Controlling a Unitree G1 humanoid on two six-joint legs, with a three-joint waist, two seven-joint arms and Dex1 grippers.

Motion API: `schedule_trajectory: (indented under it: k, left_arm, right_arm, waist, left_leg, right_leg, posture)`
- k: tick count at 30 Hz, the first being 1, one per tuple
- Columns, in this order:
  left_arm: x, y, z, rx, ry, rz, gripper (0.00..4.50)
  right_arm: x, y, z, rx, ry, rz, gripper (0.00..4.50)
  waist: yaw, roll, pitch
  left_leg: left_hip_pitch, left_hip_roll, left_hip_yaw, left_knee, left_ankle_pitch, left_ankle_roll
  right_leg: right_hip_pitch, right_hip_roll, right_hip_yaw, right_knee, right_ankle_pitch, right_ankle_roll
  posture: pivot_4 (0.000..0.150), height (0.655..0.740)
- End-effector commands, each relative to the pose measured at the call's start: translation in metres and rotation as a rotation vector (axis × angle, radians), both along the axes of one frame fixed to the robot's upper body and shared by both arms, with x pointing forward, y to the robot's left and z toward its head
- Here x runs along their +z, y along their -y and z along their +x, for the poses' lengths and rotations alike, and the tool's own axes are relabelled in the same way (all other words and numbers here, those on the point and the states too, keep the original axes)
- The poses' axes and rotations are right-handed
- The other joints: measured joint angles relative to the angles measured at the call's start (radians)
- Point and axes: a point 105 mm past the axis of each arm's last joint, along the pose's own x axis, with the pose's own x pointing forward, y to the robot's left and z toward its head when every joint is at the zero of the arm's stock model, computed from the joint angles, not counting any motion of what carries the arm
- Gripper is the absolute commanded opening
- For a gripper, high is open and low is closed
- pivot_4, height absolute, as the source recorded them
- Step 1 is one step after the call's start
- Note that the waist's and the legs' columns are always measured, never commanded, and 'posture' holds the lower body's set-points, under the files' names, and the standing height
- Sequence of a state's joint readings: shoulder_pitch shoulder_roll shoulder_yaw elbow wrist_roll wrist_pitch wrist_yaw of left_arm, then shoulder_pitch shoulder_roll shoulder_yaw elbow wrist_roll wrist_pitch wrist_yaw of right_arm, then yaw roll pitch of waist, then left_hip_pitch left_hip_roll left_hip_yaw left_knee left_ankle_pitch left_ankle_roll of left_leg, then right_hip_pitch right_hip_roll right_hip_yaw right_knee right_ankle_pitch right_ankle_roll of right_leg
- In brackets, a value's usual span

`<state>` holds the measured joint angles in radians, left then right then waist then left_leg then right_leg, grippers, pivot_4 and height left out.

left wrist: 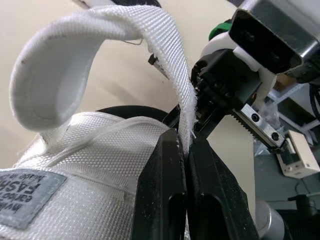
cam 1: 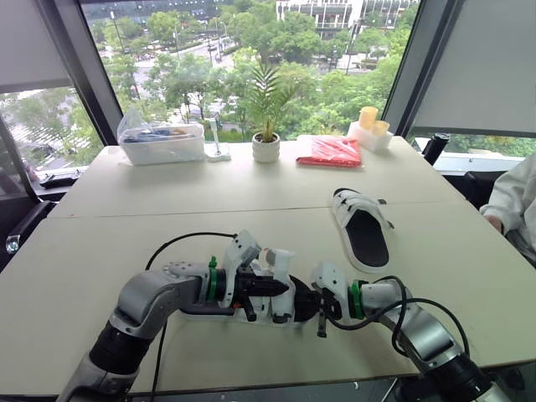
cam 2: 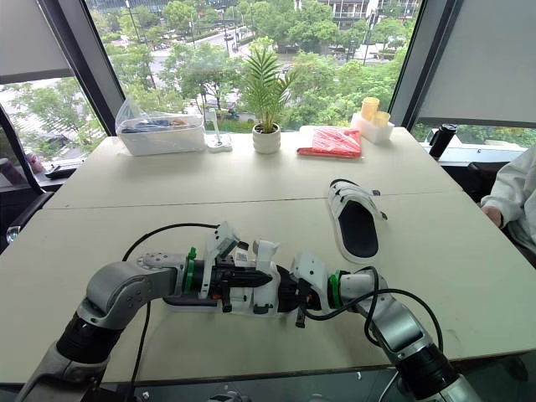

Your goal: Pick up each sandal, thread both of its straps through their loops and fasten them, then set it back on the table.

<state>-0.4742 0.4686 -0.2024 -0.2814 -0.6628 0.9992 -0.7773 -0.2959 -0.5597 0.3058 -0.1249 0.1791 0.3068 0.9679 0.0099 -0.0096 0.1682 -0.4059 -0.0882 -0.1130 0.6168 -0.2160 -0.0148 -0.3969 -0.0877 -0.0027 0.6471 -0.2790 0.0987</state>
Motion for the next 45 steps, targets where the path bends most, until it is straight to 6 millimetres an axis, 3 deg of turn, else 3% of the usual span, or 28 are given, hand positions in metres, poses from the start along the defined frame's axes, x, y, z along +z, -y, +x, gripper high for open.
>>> schedule_trajectory:
  k: [1, 9, 18, 24, 45]
  left_arm:
    - [0.013, 0.004, -0.001, -0.019, 0.049, -0.056, 0.06]
    - [0.032, 0.004, 0.014, 0.036, -0.026, -0.165, 0.06]
    - [0.021, 0.003, -0.002, -0.047, -0.125, -0.129, 0.06]
    - [0.038, 0.005, 0.005, -0.020, -0.215, -0.250, 0.06]
    - [0.006, 0.000, 0.001, -0.019, -0.203, -0.125, 0.06]
  right_arm:
    - [-0.019, 0.004, -0.003, -0.024, -0.057, -0.052, 0.00]
    - [-0.019, 0.005, -0.002, -0.021, -0.054, -0.056, 0.00]
    - [-0.019, 0.006, -0.002, -0.021, -0.052, -0.061, 0.00]
    - [-0.019, 0.005, -0.003, -0.021, -0.052, -0.062, 0.00]
    - [-0.019, 0.007, -0.003, -0.022, -0.053, -0.067, 0.00]
  waist:
    - [0.001, 0.000, 0.000]
    - [0.001, 0.000, 0.000]
    - [0.001, 0.000, 0.000]
    - [0.001, 0.000, 0.000]
    - [0.001, 0.000, 0.000]
  left_leg:
    - [0.000, 0.000, 0.000, 0.000, 0.000, 0.000]
    - [0.000, 0.000, 0.000, 0.000, 0.000, 0.000]
    - [0.000, 0.000, 0.000, 0.001, 0.000, 0.000]
    - [0.000, 0.000, 0.000, 0.001, 0.000, 0.000]
    - [0.000, 0.000, 0.000, 0.000, 0.000, 0.000]
  right_leg:
    - [0.000, 0.000, 0.000, 0.000, 0.000, 0.000]
    - [0.000, 0.000, 0.000, 0.000, 0.000, 0.000]
    - [0.000, 0.000, 0.000, 0.000, 0.000, 0.000]
    - [0.000, 0.000, 0.000, 0.000, 0.000, 0.000]
    - [0.000, 0.000, 0.000, 0.000, 0.000, 0.000]
  posture:
    - [0.150, 0.7400]
    - [0.150, 0.7400]
    - [0.150, 0.7400]
    - [0.150, 0.7400]
    - [0.150, 0.7400]
